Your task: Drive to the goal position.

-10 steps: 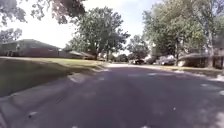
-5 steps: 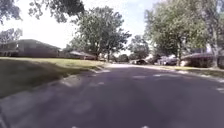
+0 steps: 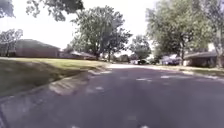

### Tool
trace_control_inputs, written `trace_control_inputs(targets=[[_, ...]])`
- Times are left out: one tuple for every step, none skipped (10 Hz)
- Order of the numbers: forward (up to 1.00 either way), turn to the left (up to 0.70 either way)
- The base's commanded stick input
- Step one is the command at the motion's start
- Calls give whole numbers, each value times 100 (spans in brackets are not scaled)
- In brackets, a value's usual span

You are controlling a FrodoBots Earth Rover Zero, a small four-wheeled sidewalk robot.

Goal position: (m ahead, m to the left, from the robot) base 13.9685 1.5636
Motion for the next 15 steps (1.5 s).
trace_control_inputs(targets=[[100, -1], [100, -10], [100, -36], [100, -21], [100, 0], [100, 0], [100, 0], [100, 0], [100, 0], [100, 0], [100, 0], [100, 0], [100, 0], [100, 0], [100, 0]])
